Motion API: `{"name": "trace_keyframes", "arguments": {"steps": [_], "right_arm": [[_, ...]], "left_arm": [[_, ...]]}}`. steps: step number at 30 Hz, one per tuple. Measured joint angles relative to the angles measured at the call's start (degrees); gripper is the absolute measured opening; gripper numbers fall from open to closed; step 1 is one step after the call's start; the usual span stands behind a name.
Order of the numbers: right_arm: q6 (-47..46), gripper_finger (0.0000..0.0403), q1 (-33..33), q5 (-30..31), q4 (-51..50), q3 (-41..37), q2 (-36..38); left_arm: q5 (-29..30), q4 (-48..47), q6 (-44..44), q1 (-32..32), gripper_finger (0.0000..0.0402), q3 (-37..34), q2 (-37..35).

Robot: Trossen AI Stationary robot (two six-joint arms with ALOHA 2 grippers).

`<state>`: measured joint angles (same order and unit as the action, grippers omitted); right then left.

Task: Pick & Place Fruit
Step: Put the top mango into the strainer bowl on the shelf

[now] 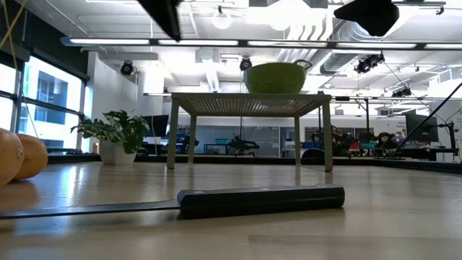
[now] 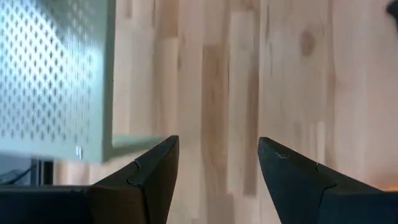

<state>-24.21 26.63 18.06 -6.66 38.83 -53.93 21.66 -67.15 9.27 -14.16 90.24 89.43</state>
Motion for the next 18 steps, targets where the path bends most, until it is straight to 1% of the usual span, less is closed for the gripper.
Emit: {"name": "trace_keyframes", "arguments": {"steps": [5, 11, 18], "right_arm": [[0.0, 0.0362, -0.02, 0.0, 0.0, 0.0, 0.0], [0.0, 0.0362, -0.01, 0.0, 0.01, 0.0, -0.01], [0.0, 0.0362, -0.02, 0.0, 0.0, 0.0, -0.02]], "left_arm": [[0.1, -4.82, 5.38, -4.7, 0.0213, -0.04, -0.67], [0.09, -6.3, 10.23, -10.18, 0.0213, 0.02, -1.59], [-0.03, -10.8, 17.55, -15.93, 0.0214, 0.02, -1.64]]}}
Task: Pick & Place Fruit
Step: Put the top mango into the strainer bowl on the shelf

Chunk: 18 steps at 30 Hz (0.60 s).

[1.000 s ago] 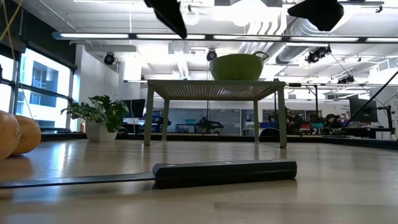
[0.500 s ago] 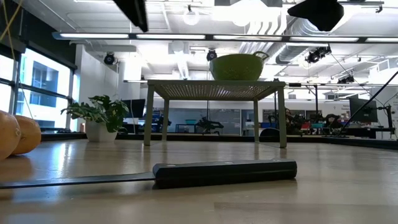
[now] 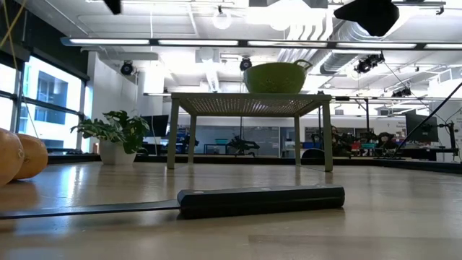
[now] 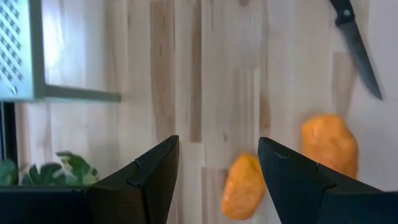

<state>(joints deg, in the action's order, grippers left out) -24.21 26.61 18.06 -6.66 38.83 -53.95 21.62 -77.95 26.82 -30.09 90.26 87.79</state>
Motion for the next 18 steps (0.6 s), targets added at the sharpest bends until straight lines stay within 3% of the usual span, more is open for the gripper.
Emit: {"name": "trace_keyframes", "arguments": {"steps": [8, 18], "right_arm": [[0.0, 0.0362, 0.01, 0.0, 0.02, 0.0, 0.0], [0.0, 0.0362, 0.02, 0.0, 0.02, 0.0, 0.0]], "left_arm": [[3.24, -0.43, 3.55, -7.01, 0.0214, -0.86, 0.0], [3.08, -0.18, 12.2, -10.16, 0.0214, -8.93, 0.0]]}}
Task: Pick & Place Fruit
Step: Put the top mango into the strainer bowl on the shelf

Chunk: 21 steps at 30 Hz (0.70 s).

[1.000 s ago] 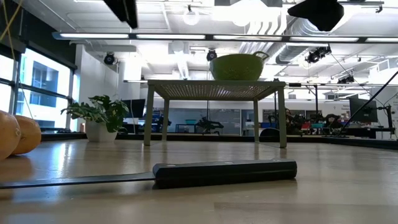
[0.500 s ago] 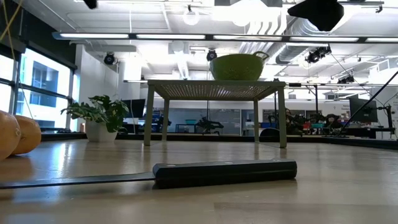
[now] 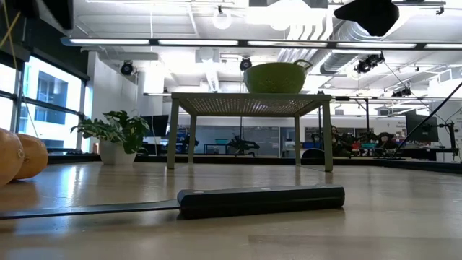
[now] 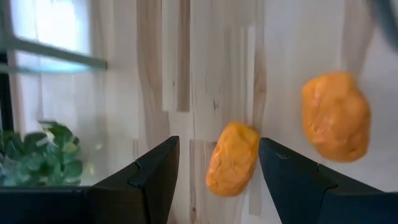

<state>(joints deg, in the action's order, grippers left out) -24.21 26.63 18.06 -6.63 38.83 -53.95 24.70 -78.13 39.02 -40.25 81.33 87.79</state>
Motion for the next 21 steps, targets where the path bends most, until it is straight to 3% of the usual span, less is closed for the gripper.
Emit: {"name": "trace_keyframes", "arguments": {"steps": [10, 21], "right_arm": [[0.0, 0.0362, 0.0, 0.65, 0.02, 0.0, 0.0], [0.0, 0.0362, 0.0, 3.23, 0.65, 0.0, 0.0]], "left_arm": [[-7.45, 1.27, 0.2, 0.11, 0.0214, -7.02, -1.61], [-8.1, 11.15, -0.75, 0.13, 0.0213, -17.86, -17.53]]}}
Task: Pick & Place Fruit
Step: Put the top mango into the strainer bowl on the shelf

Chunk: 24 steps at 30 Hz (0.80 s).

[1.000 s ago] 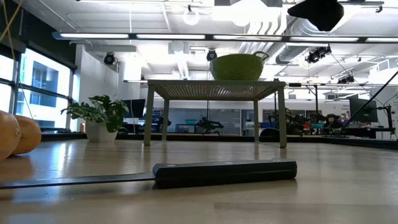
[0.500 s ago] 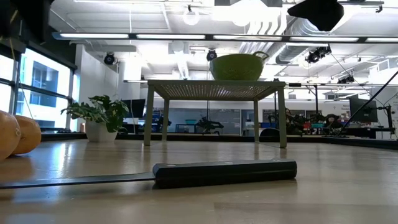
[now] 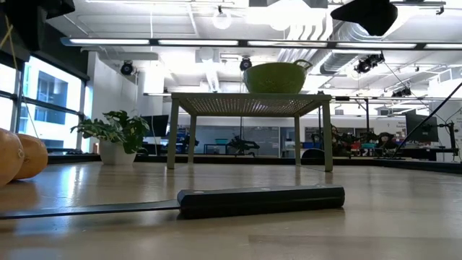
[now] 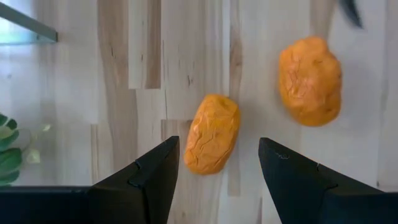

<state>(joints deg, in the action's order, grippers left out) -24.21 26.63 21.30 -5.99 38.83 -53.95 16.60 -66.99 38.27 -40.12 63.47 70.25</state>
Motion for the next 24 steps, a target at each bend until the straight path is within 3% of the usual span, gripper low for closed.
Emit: {"name": "trace_keyframes", "arguments": {"steps": [11, 24], "right_arm": [[0.0, 0.0362, -0.02, 0.0, 0.66, 0.0, 0.0], [0.02, 0.0362, -0.01, 2.8, 0.66, 0.0, 0.0]], "left_arm": [[3.51, 5.43, -2.13, 0.0, 0.0214, -1.36, -2.47], [2.39, 11.8, -0.63, -0.01, 0.0214, -1.34, -1.51]]}}
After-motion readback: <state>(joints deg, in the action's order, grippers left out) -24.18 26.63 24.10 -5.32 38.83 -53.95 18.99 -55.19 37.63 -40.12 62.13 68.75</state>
